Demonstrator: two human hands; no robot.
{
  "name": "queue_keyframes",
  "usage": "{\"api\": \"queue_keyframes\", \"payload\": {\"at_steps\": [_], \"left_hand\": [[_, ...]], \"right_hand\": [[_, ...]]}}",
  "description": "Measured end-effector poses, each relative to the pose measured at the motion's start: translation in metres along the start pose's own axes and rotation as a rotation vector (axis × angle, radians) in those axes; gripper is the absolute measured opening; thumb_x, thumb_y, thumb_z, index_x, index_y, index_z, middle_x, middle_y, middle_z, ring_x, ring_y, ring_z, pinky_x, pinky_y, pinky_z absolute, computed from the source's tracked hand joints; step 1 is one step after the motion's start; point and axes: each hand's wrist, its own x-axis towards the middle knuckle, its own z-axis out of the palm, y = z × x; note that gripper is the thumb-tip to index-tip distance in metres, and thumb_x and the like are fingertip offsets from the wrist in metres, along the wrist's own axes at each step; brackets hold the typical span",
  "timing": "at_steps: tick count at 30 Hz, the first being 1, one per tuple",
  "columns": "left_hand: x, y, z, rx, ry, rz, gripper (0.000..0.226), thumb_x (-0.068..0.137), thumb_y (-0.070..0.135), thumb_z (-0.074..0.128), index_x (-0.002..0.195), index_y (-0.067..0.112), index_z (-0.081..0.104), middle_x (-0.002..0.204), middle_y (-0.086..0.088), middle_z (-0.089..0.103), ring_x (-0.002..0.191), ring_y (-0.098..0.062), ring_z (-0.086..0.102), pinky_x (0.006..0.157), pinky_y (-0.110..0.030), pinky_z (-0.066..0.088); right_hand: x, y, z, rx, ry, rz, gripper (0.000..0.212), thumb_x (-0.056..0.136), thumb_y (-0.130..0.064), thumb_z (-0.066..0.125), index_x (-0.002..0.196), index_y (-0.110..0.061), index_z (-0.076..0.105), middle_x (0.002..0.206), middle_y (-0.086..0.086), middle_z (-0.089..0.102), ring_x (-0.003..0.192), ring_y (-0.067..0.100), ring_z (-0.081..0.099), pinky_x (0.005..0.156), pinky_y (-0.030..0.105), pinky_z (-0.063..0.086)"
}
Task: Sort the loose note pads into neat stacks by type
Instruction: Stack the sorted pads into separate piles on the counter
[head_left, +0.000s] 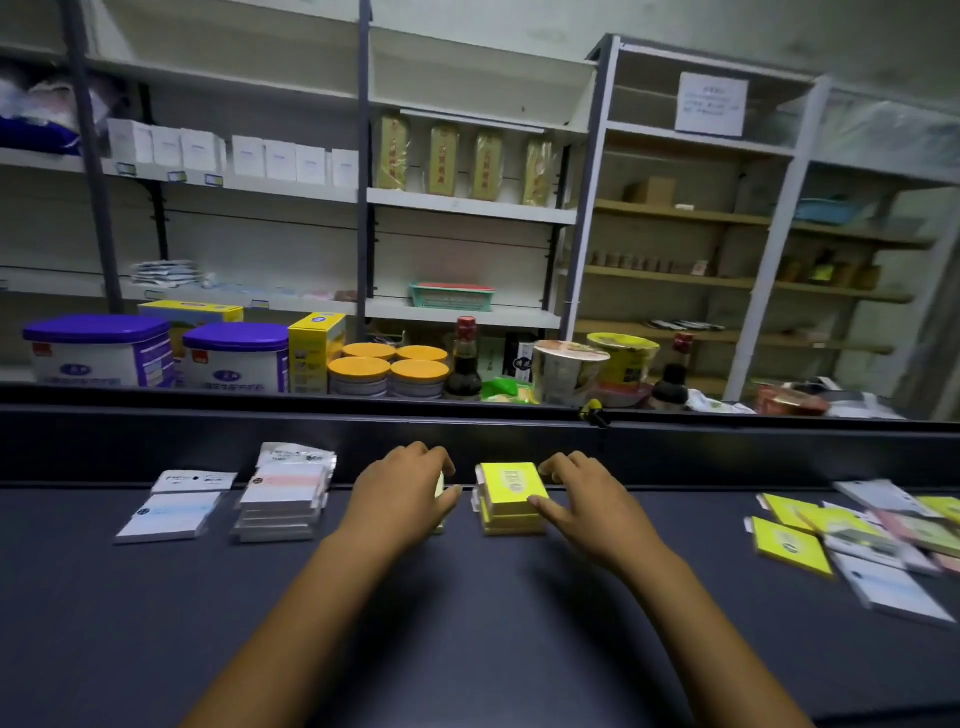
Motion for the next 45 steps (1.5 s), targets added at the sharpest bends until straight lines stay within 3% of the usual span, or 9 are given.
{"api": "queue_keyframes", "payload": {"at_steps": [5,21,38,45], "left_hand": [[-0.001,0.068,0.007,-0.024,-0.048,0.036,0.033,0.094,0.048,0.051,0.120,0.028,0.058,0.119,0.004,0.058,0.113,-0.017,0.054,0.088,-0.036,0.050],[-0.027,0.294,0.074,-0.156,-0.139,0.244,0.036,0.097,0.050,0.048,0.126,0.030,0.052,0.125,0.005,0.055,0.114,-0.017,0.053,0.087,-0.033,0.047],[0.050,0.396,0.151,-0.266,-0.189,0.320,0.027,0.093,0.042,0.054,0.117,0.030,0.056,0.121,0.009,0.059,0.112,-0.016,0.055,0.083,-0.031,0.046],[0.076,0.423,0.182,-0.274,-0.234,0.283,0.037,0.091,0.046,0.058,0.125,0.032,0.054,0.125,0.008,0.053,0.114,-0.018,0.054,0.080,-0.031,0.043]], "right_hand": [[-0.045,0.059,-0.031,-0.074,-0.121,0.098,0.052,0.093,-0.061,0.049,0.131,-0.026,0.048,0.130,-0.005,0.050,0.122,0.016,0.048,0.096,0.035,0.046],[-0.209,0.225,-0.128,-0.144,-0.091,0.352,0.050,0.096,-0.058,0.046,0.133,-0.024,0.048,0.134,-0.003,0.051,0.125,0.017,0.047,0.098,0.036,0.045],[-0.210,0.341,-0.151,-0.162,-0.056,0.494,0.049,0.095,-0.056,0.050,0.132,-0.023,0.047,0.136,-0.003,0.050,0.125,0.018,0.047,0.100,0.037,0.044],[-0.198,0.379,-0.152,-0.131,-0.032,0.512,0.049,0.094,-0.056,0.050,0.132,-0.025,0.048,0.135,-0.004,0.048,0.123,0.021,0.049,0.099,0.038,0.046]]}}
